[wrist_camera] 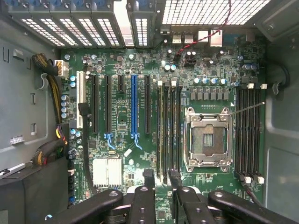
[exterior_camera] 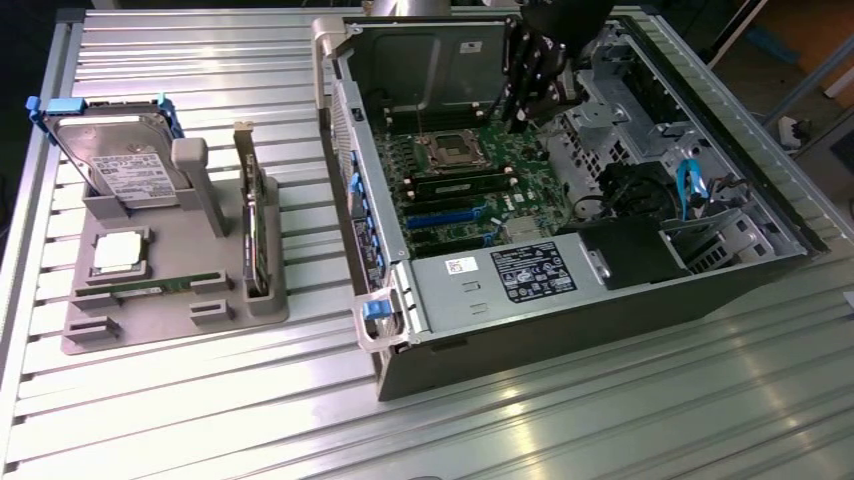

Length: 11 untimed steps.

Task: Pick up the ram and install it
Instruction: 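Press down the ram until it locks into place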

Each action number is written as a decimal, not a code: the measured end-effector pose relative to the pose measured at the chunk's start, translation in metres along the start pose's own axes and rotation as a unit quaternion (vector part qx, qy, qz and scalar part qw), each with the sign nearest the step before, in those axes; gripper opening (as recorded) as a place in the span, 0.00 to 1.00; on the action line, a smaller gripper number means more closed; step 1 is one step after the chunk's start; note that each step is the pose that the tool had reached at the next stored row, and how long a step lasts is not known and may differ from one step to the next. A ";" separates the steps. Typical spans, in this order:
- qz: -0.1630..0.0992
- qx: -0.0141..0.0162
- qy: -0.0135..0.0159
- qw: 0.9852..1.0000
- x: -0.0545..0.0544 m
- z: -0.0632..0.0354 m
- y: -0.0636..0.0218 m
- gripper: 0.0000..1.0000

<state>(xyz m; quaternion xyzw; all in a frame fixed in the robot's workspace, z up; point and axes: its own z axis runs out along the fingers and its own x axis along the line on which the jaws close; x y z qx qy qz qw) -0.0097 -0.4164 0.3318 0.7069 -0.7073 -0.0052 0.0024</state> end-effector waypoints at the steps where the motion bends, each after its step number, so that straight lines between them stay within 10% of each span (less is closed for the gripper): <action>1: 0.000 0.000 0.000 1.000 0.000 0.0000 0.0000 0.25; 11: 0.000 0.000 0.000 1.000 0.000 0.0000 0.0000 0.11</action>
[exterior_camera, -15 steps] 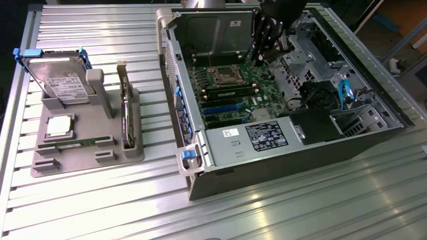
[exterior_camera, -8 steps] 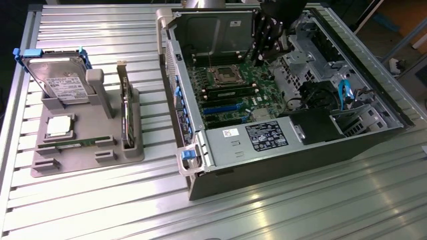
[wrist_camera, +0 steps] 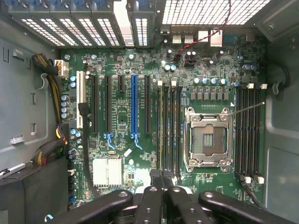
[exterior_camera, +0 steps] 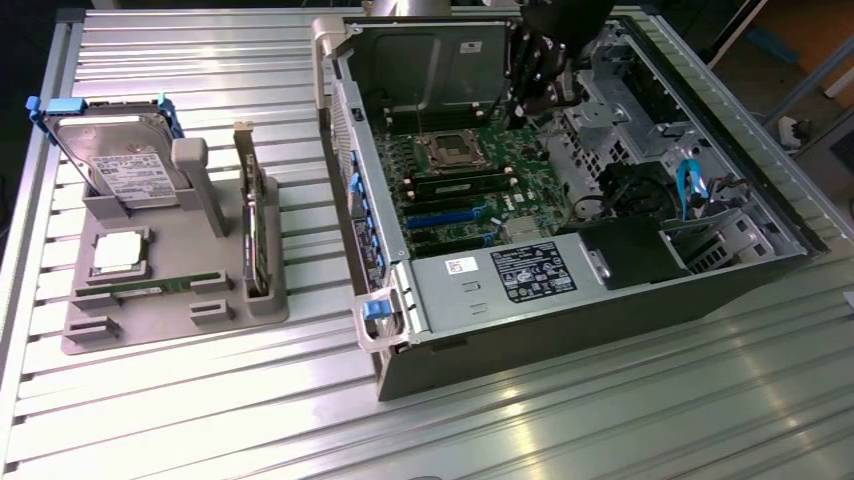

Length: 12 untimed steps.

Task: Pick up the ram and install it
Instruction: 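Press down the ram until it locks into place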

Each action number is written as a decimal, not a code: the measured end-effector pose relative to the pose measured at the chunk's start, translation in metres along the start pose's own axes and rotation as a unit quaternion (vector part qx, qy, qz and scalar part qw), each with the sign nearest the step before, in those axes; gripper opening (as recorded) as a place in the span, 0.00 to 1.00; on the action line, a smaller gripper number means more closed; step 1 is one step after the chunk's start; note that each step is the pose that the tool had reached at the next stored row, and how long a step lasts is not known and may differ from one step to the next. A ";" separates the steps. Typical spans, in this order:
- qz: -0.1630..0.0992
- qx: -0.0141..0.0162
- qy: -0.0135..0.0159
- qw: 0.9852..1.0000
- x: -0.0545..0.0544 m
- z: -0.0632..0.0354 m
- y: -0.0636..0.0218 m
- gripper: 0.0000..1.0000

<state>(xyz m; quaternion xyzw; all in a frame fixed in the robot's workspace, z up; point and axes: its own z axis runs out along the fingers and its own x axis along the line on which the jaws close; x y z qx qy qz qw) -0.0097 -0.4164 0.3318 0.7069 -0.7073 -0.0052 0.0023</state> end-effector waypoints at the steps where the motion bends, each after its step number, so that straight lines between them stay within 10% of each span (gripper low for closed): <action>1: 0.000 0.000 0.000 1.000 0.000 0.0000 0.0000 0.11; 12: 0.000 0.000 0.000 1.000 0.000 -0.0004 -0.0321 0.11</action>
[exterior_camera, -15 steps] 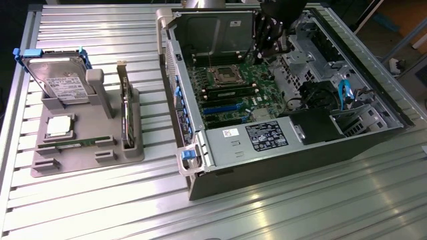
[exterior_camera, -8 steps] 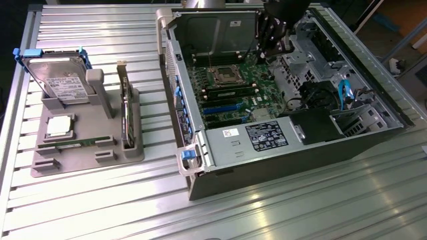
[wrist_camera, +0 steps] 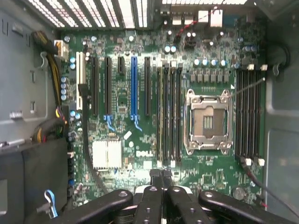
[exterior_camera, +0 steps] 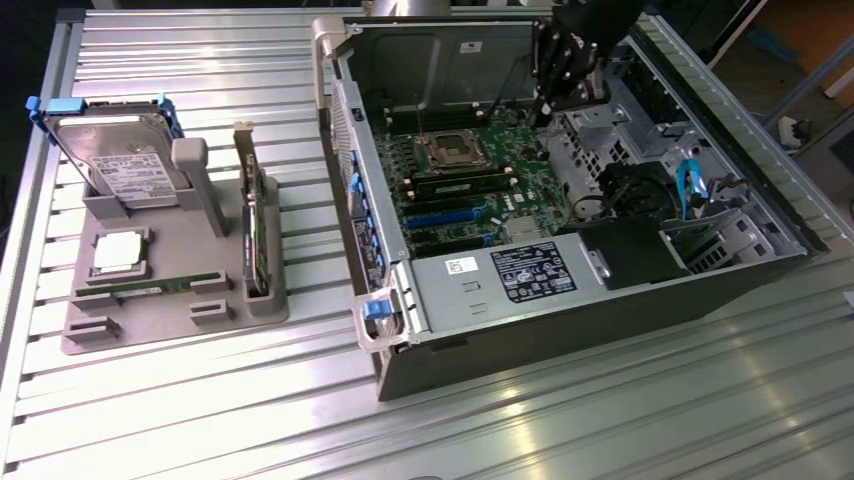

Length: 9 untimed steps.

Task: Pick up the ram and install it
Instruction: 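Press down the ram until it locks into place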

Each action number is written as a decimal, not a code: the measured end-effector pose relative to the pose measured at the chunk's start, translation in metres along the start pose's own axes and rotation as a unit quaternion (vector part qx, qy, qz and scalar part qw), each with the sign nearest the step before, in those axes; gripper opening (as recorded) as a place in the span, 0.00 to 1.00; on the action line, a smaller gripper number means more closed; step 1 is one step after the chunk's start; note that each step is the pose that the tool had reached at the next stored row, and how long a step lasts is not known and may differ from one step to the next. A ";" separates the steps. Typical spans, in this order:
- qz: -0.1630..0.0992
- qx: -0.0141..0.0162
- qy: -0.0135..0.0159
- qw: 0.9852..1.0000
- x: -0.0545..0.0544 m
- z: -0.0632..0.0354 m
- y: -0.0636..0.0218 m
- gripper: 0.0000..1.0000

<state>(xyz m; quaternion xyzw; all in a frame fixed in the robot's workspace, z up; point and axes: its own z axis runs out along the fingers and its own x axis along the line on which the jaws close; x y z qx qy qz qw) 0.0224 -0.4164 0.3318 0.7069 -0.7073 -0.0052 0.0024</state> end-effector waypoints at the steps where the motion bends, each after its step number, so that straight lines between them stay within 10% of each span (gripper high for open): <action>1: 0.000 0.000 0.000 1.000 0.000 0.0000 -0.0029 0.11; 9: 0.000 0.000 0.000 1.000 0.000 0.0038 -0.0071 0.11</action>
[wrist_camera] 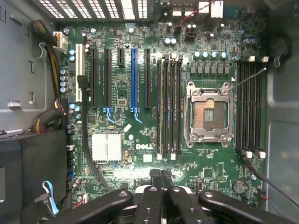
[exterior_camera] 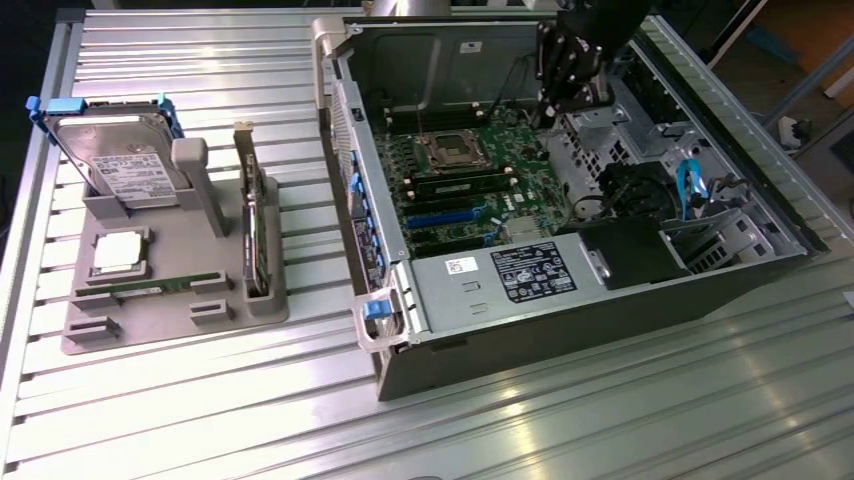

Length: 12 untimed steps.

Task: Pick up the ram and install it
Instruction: 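Press down the ram until it locks into place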

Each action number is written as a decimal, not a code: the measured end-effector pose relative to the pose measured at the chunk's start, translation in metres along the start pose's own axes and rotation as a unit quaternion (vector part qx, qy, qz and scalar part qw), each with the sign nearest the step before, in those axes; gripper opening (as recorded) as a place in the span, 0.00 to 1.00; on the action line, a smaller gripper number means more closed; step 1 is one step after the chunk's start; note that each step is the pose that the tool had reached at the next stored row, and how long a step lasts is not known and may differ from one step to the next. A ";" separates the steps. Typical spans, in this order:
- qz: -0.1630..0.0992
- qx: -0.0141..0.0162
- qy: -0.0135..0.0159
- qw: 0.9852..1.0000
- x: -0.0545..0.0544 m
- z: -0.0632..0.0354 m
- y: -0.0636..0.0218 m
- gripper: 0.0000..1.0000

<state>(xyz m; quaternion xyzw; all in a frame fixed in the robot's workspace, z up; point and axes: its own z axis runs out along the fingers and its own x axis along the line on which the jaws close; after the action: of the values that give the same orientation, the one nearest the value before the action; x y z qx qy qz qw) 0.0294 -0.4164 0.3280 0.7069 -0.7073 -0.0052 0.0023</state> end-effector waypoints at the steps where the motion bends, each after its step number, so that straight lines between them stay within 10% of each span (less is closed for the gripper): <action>1: 0.000 0.000 0.000 1.000 0.000 0.0010 0.0000 0.11; 12: 0.000 0.001 0.000 1.000 0.000 0.0172 -0.0002 0.11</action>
<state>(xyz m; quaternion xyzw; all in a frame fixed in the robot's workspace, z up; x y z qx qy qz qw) 0.0295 -0.4164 0.3108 0.7069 -0.7073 -0.0050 0.0018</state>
